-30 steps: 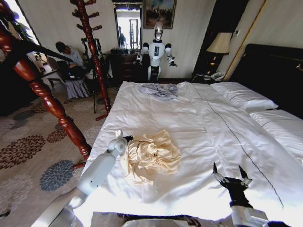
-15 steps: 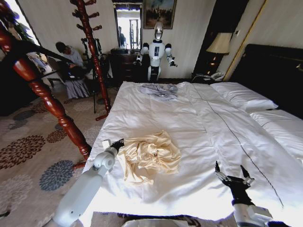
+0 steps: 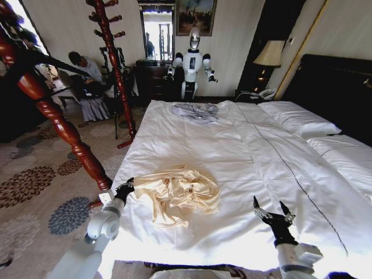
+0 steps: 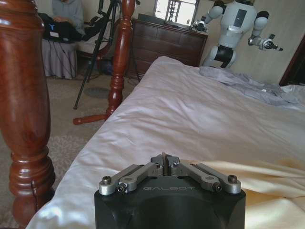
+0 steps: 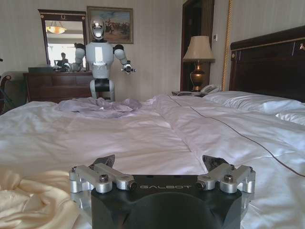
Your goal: Pick up the clothes from the bed and hang them on the clothes hanger.
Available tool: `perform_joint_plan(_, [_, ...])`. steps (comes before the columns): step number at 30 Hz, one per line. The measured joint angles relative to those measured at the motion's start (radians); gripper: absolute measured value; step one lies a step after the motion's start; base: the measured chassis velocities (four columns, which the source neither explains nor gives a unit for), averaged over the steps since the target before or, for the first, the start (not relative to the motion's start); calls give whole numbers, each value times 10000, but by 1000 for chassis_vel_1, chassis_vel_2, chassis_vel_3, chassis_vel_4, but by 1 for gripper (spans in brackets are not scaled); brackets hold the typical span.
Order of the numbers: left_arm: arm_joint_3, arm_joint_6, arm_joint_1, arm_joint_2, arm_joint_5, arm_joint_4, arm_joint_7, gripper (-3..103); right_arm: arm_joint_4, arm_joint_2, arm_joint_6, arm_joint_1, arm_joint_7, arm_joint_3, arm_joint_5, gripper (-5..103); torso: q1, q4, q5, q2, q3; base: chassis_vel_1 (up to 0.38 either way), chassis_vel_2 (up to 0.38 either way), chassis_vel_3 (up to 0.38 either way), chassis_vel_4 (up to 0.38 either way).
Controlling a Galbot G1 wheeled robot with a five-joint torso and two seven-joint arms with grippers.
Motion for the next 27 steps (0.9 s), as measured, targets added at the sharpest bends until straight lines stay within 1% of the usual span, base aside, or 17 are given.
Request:
perform_joint_plan(1, [0,0,0,0,0,0,0,2,0,0,0,0,0,0,0,100,0,0,0,0,0,0,0,0,0])
perform_joint_plan(4, [-614,-122,690,-240,182,-304,168,2,104,-179,-204,-7,32,-122,334,100,1,-3,0,0,0,0,0,0,0])
perform_joint_plan(6, [-903,-211,1115,-487,329,-421,244,2,188,-328,-358,-44,45,-307,526,100,0,1,1,0,0,0,0,0,0])
perform_joint_plan(8, [-918,-222,1162,-518,353,-429,255,2,192,-341,-370,-46,45,-325,533,100,0,0,1,0,0,0,0,0,0])
perform_joint_plan(11, [-909,-380,1449,-805,855,-445,348,2,237,-765,-624,26,35,-712,549,100,0,-1,1,0,0,0,0,0,0])
perform_joint_plan(13, [-888,-400,1449,-827,909,-445,350,2,239,-851,-661,63,33,-744,549,100,0,-2,1,0,0,0,0,0,0])
perform_joint_plan(16, [-745,-471,1350,-853,1103,-402,340,2,296,-1400,-940,276,21,-794,869,100,1,-2,2,-1,1,0,0,0,0])
perform_joint_plan(17, [-745,-471,1350,-853,1103,-402,340,2,296,-1400,-940,276,21,-794,869,100,1,-2,2,-1,1,0,0,0,0])
perform_joint_plan(19, [-647,-476,1297,-852,1130,-394,325,2,525,-1703,-1351,395,175,-794,1900,100,1,-3,3,-2,1,0,0,0,0])
perform_joint_plan(20, [-558,-477,1270,-850,1168,-391,300,2,965,-1941,-2062,560,510,-754,3663,100,1,-2,2,-1,2,0,0,0,0])
perform_joint_plan(21, [-497,-477,1263,-847,1196,-389,294,2,1304,-2062,-2588,751,790,-658,4869,100,1,-2,2,-1,1,0,0,0,0])
perform_joint_plan(22, [-497,-477,1263,-847,1196,-389,294,2,1304,-2062,-2588,751,790,-658,4869,100,1,-2,2,-1,1,0,0,0,0])
perform_joint_plan(23, [-418,-477,1246,-836,1220,-383,280,2,1633,-2168,-3035,990,1058,-556,6064,100,1,0,0,-1,1,0,0,0,0])
perform_joint_plan(24, [-373,-477,1233,-827,1230,-378,276,2,1811,-2210,-3263,1140,1206,-501,6732,100,0,2,-1,-1,1,0,0,0,0])
perform_joint_plan(25, [-240,-477,1169,-776,1244,-357,254,2,2092,-2292,-3782,1539,1521,-401,8201,100,1,1,-1,-1,1,0,0,0,0])
perform_joint_plan(26, [-170,-476,1132,-745,1252,-347,251,2,2147,-2353,-4037,1757,1670,-383,8843,100,1,-3,0,-1,2,0,0,0,0])
perform_joint_plan(27, [-170,-476,1132,-745,1252,-347,251,2,2147,-2353,-4037,1757,1670,-383,8843,100,1,-3,0,-1,2,0,0,0,0])
